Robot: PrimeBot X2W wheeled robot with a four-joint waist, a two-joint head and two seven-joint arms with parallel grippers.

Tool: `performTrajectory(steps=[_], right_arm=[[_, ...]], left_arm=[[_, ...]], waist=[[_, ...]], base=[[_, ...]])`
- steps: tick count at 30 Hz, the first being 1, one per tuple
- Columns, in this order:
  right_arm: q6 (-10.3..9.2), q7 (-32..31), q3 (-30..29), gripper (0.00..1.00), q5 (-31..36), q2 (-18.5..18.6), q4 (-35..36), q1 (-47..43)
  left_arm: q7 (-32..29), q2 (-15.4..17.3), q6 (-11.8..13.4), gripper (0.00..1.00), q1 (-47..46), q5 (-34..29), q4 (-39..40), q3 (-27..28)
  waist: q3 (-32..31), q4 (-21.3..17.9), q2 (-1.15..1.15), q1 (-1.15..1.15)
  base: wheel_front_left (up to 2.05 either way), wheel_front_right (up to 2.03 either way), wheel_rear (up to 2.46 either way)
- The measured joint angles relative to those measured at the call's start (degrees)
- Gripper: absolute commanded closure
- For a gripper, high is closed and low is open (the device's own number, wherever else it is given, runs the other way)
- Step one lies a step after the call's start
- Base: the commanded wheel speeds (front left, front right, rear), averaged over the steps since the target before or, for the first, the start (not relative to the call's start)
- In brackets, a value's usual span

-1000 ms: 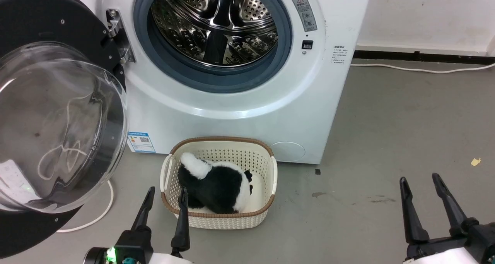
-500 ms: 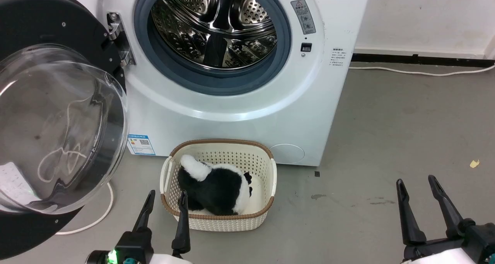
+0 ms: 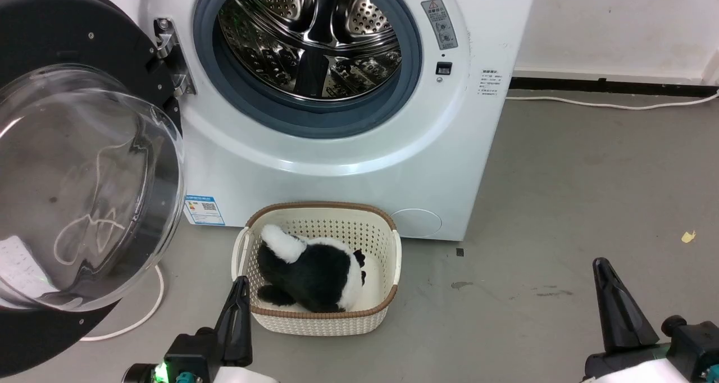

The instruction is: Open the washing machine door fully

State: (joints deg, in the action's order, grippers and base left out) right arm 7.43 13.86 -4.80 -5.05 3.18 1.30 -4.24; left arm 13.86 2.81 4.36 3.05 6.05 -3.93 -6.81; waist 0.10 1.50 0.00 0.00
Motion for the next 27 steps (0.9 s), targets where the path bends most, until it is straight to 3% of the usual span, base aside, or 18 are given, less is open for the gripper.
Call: performTrajectory(steps=[27], right_arm=[[0.00,-3.27,1.24,1.00,1.05,0.00,-0.30,0.18]], left_arm=[[-3.36,-0.01,-1.00,1.00,-0.15,-1.25,0.78,1.70]], waist=[[-0.02,-0.37,0.00,0.00]], base=[[0.00,0.00,0.00]])
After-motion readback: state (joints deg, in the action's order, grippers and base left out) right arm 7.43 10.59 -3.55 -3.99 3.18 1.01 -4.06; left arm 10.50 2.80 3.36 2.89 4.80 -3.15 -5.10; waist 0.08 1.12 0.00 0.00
